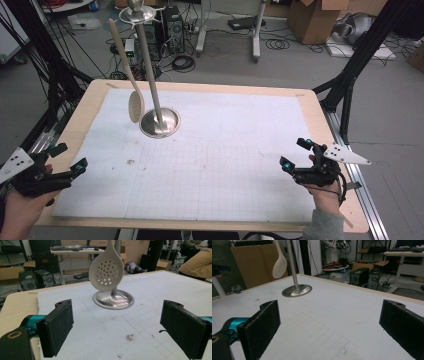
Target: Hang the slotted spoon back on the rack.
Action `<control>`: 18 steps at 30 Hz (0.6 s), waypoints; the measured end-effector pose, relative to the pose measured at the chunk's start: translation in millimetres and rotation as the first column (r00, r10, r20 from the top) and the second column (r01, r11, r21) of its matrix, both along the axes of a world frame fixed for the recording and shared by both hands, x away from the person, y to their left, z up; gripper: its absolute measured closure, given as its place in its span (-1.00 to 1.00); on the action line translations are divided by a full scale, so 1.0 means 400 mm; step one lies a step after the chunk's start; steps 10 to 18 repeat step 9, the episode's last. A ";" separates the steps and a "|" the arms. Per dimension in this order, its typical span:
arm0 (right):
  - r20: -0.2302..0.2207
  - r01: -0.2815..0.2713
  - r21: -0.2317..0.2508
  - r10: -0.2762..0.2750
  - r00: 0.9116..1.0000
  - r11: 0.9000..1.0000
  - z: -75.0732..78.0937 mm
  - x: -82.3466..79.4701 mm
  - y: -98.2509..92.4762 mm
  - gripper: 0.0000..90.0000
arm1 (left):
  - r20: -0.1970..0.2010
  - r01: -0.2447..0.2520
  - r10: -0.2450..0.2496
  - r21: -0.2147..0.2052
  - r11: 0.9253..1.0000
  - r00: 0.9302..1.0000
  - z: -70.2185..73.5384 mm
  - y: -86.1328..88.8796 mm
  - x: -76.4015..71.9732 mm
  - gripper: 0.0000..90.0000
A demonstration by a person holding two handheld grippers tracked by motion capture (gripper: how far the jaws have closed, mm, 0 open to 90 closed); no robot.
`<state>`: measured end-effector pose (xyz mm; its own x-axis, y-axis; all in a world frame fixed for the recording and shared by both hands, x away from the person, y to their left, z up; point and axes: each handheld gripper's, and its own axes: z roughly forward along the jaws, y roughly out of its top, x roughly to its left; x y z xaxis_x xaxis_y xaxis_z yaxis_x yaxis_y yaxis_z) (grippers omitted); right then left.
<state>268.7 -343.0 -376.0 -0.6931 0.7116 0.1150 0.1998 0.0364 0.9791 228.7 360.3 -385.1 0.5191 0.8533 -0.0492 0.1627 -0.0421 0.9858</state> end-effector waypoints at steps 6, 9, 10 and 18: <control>-0.006 -0.012 -0.016 0.012 1.000 1.000 -0.002 0.005 0.012 -0.95 | -0.006 -0.001 0.001 -0.014 1.000 1.000 -0.003 -0.010 0.006 -0.74; -0.006 -0.021 -0.028 0.021 1.000 0.999 -0.003 0.008 0.020 -0.95 | -0.003 -0.004 0.004 -0.008 1.000 1.000 -0.002 -0.014 0.007 -0.74; -0.006 -0.021 -0.028 0.021 1.000 0.999 -0.003 0.008 0.020 -0.95 | -0.003 -0.004 0.004 -0.008 1.000 1.000 -0.002 -0.014 0.007 -0.74; -0.006 -0.021 -0.028 0.021 1.000 0.999 -0.003 0.008 0.020 -0.95 | -0.003 -0.004 0.004 -0.008 1.000 1.000 -0.002 -0.014 0.007 -0.74</control>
